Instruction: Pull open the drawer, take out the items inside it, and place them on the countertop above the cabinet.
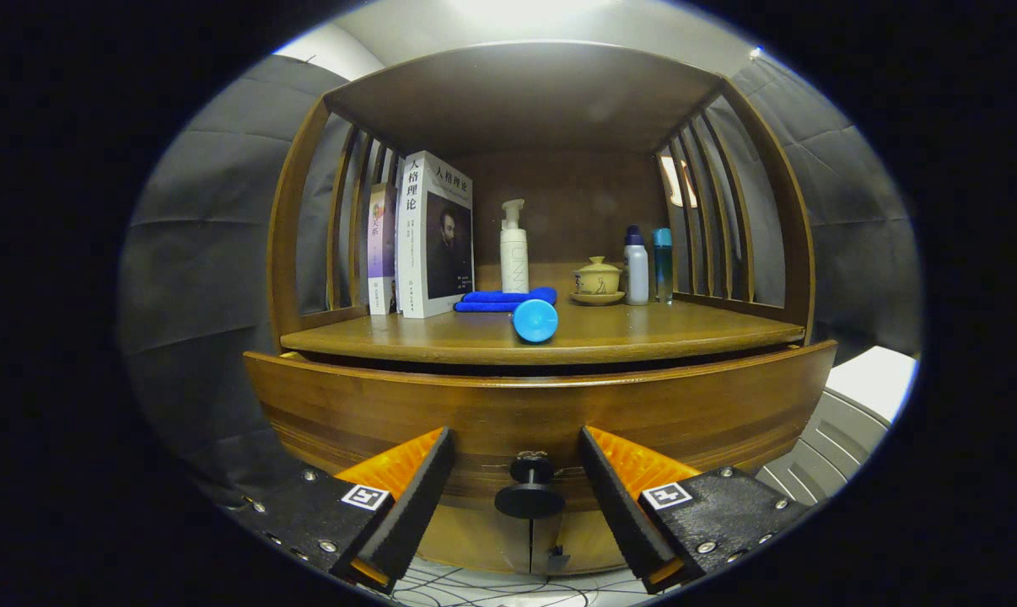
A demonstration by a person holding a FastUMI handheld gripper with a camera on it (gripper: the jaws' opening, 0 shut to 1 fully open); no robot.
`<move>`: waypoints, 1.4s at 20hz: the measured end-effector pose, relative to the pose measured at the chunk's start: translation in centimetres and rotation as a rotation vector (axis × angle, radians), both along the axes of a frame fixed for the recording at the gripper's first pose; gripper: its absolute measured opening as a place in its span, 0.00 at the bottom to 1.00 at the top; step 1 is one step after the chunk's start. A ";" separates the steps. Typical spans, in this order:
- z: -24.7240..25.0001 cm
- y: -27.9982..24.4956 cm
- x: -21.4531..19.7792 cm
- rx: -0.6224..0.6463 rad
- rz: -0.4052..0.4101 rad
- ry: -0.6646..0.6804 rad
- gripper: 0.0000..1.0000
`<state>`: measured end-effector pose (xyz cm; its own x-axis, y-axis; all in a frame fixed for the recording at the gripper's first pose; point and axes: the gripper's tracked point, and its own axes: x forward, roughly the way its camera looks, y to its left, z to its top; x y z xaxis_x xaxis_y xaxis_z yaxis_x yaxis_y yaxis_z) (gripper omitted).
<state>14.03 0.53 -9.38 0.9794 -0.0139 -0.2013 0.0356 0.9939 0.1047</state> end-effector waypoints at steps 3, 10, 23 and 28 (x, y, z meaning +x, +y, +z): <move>-0.1 0.0 1.0 0.006 -0.003 0.000 0.93; -0.2 -0.2 2.7 0.028 0.003 -0.006 0.93; 8.1 -0.8 -4.2 -0.024 0.033 -0.114 0.93; 10.8 -0.9 -9.1 -0.038 0.034 -0.148 0.93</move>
